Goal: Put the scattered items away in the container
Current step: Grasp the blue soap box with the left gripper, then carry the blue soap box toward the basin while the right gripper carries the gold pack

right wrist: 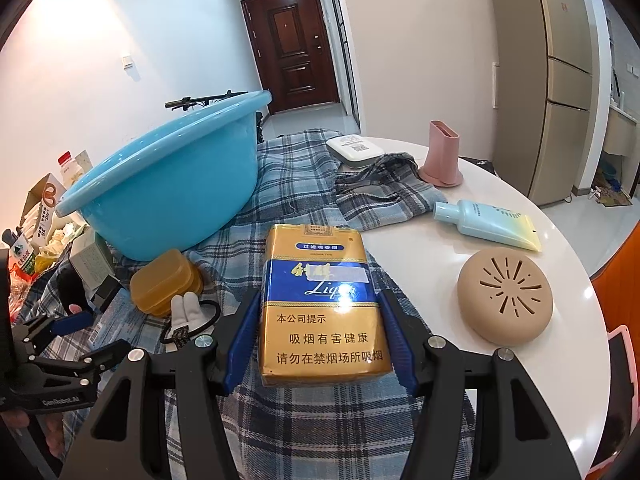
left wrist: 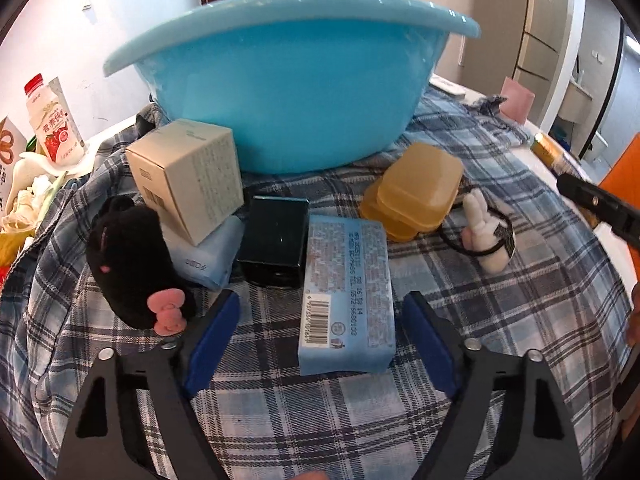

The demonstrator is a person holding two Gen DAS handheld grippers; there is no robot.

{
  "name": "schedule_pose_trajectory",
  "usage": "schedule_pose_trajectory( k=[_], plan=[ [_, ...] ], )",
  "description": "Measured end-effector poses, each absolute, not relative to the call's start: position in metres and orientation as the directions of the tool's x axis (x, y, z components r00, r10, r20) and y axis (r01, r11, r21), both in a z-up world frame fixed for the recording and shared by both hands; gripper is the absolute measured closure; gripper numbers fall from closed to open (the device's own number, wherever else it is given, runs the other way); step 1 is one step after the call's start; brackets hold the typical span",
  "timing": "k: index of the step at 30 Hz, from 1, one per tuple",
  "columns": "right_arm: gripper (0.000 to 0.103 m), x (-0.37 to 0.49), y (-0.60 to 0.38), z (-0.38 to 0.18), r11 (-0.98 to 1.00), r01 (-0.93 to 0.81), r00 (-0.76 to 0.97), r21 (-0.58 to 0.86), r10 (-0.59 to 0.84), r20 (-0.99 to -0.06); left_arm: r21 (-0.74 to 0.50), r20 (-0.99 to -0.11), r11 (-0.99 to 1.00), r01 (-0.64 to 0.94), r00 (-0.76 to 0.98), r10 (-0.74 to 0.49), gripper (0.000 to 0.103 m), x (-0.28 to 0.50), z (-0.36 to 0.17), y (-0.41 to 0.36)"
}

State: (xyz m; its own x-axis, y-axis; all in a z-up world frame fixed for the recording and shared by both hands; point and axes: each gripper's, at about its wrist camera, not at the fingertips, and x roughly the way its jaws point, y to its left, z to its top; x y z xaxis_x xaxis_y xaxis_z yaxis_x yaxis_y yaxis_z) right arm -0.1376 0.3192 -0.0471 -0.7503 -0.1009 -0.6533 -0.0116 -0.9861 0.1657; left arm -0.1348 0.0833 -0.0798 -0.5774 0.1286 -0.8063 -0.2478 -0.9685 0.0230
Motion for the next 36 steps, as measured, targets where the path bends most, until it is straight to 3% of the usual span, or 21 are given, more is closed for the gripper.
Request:
schedule_pose_trajectory(
  k=[3, 6, 8, 13, 36],
  plan=[
    [0.042, -0.137, 0.319, -0.047, -0.987, -0.013, -0.751, 0.162, -0.098, -0.653, 0.009, -0.804, -0.969, -0.249, -0.578, 0.141, 0.025, -0.135, -0.08, 0.083],
    [0.042, -0.137, 0.319, -0.047, -0.986, -0.012, -0.75, 0.165, -0.1, -0.653, -0.006, -0.801, -0.968, -0.251, -0.579, 0.155, 0.037, -0.134, -0.08, 0.081],
    [0.042, -0.137, 0.319, -0.047, -0.986, -0.013, -0.751, 0.163, -0.098, -0.653, -0.005, -0.796, -0.966, -0.259, -0.583, 0.16, 0.063, -0.133, -0.079, 0.081],
    [0.042, -0.136, 0.321, -0.046, -0.986, -0.022, -0.756, 0.163, -0.091, -0.648, 0.038, -0.787, -0.961, -0.275, -0.601, 0.141, 0.064, -0.129, -0.079, 0.085],
    [0.042, -0.139, 0.31, -0.05, -0.992, -0.009, -0.75, 0.127, -0.078, -0.657, 0.016, -0.718, -0.968, -0.252, -0.676, 0.164, 0.065, -0.103, -0.035, 0.071]
  ],
)
